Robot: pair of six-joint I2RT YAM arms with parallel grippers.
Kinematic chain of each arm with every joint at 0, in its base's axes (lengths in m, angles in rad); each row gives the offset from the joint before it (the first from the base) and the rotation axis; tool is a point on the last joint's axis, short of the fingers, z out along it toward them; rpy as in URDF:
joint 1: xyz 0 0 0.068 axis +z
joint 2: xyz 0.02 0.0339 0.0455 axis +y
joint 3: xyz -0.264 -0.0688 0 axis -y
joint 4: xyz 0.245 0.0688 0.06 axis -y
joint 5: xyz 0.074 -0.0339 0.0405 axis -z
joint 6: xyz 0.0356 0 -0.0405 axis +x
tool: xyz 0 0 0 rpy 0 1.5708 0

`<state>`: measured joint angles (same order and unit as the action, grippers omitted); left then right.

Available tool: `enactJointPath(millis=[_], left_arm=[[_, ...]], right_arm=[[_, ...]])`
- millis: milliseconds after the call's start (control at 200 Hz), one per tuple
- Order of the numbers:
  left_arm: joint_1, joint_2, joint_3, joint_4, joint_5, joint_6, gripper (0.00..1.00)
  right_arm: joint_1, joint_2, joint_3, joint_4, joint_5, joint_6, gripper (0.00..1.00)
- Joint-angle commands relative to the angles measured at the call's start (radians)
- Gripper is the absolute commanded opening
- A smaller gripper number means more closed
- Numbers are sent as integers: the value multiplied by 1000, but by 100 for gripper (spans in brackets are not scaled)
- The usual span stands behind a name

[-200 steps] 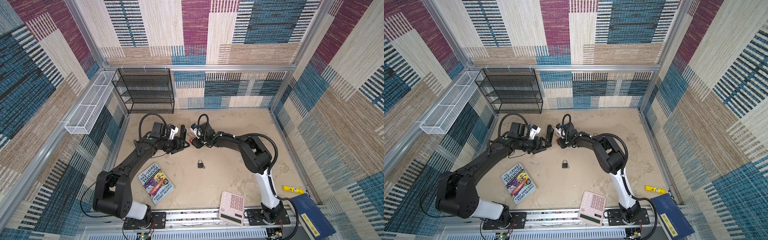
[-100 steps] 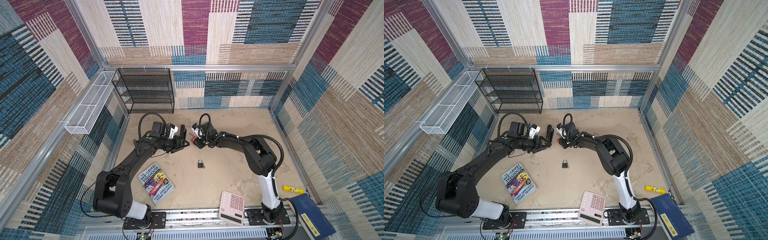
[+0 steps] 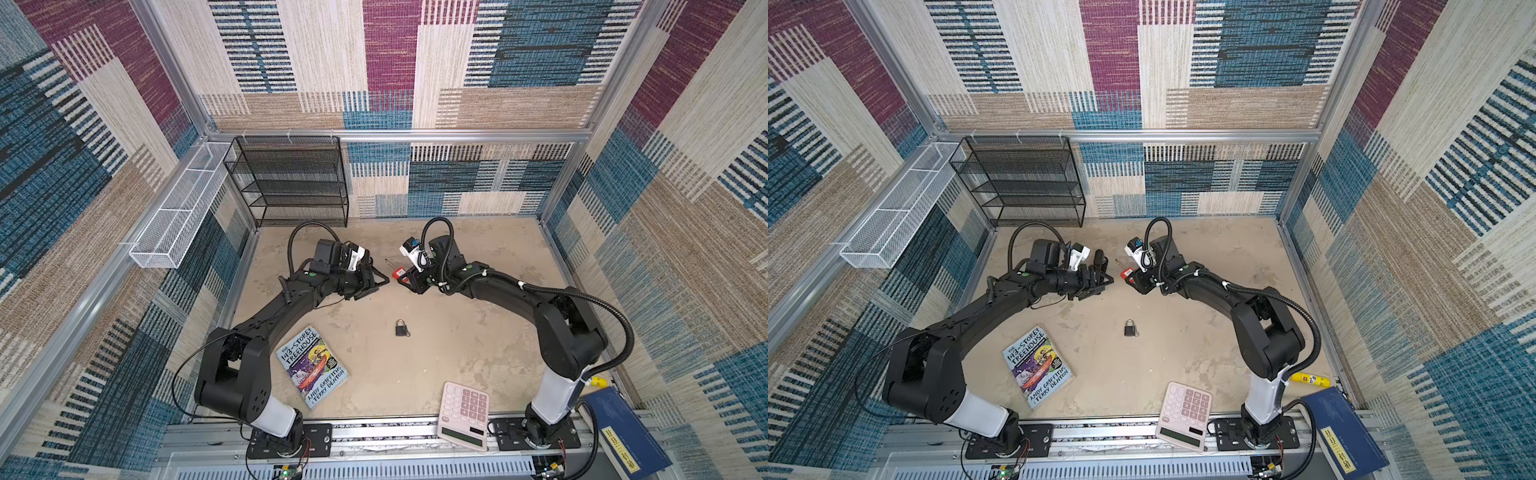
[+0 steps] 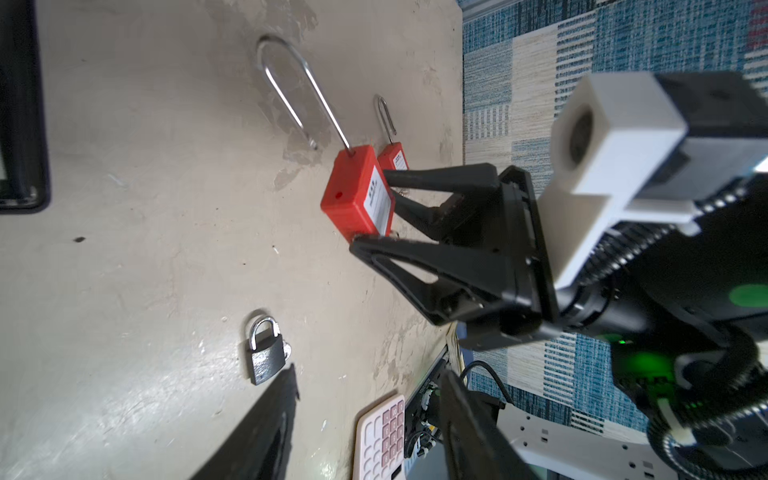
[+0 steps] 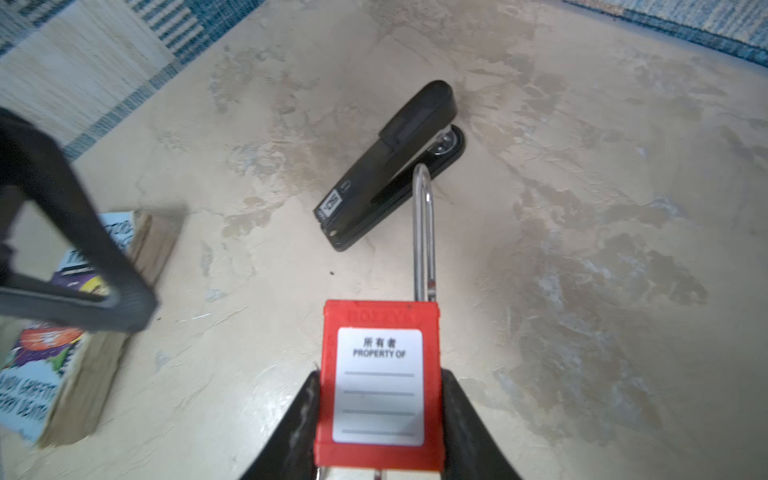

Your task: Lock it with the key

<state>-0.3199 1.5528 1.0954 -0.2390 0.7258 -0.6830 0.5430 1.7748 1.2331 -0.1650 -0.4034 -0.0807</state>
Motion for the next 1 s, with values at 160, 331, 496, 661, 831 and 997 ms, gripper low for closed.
enactJointPath(millis=[160, 331, 496, 661, 831, 997], left_arm=[[-54, 57, 48, 70, 31, -43, 53], [-63, 72, 72, 80, 23, -60, 53], [-86, 93, 94, 80, 31, -64, 53], [-111, 108, 109, 81, 33, -65, 52], [-117, 104, 115, 82, 28, -62, 48], [-119, 106, 116, 99, 44, -72, 42]], right_arm=[[0, -127, -109, 85, -68, -14, 34], [0, -186, -153, 91, -58, -22, 34], [0, -222, -178, 104, -85, -19, 34], [0, -231, -178, 104, -98, -15, 34], [0, -242, -183, 110, -102, -13, 35], [0, -254, -197, 123, -125, -10, 35]])
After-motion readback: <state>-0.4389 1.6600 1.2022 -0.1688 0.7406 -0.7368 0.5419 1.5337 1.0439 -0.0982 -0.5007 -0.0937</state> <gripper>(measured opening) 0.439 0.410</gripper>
